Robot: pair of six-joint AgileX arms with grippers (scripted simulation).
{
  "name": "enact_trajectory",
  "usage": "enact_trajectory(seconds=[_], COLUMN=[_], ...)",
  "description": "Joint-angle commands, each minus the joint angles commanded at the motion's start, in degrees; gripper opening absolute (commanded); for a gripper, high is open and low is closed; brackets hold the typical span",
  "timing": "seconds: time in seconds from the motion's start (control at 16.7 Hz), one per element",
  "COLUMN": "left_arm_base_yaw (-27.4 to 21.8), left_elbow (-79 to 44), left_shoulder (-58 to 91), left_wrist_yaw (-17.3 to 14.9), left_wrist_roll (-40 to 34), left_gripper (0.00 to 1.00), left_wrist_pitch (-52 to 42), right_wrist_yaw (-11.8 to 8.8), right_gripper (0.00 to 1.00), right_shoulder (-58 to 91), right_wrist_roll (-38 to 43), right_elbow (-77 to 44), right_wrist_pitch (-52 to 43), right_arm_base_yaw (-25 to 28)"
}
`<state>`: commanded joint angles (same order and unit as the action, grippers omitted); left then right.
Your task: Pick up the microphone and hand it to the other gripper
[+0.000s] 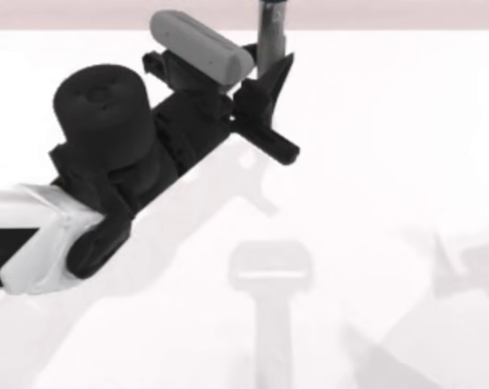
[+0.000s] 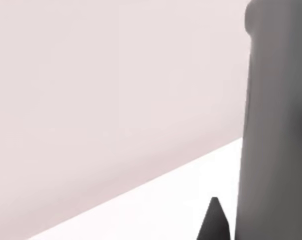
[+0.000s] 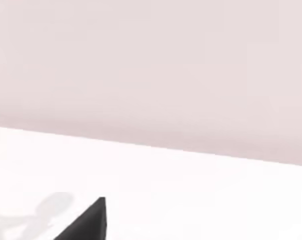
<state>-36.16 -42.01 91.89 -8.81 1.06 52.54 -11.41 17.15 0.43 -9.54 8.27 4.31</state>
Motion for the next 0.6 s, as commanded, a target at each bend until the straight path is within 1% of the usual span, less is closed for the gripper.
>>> enact_trajectory(seconds=[0.42, 0.6], left_arm_base_yaw=[0.00, 0.00], left_elbow=[0.00, 0.00], left_shoulder=[0.00, 0.00], left_wrist_yaw=[0.00, 0.00], left_wrist_roll=[0.00, 0.00], left_gripper=[0.00, 0.00], left_wrist_pitch=[0.00, 0.00], right_wrist_yaw=[-19.19, -26.65], right_gripper=[1.00, 1.00], right_shoulder=[34.79, 48.26], right_wrist_roll=[1.35, 1.62], right_elbow=[-19.57, -27.18], right_wrist_pitch=[17.40, 24.18], right_arm_base_yaw=[7.07, 9.83])
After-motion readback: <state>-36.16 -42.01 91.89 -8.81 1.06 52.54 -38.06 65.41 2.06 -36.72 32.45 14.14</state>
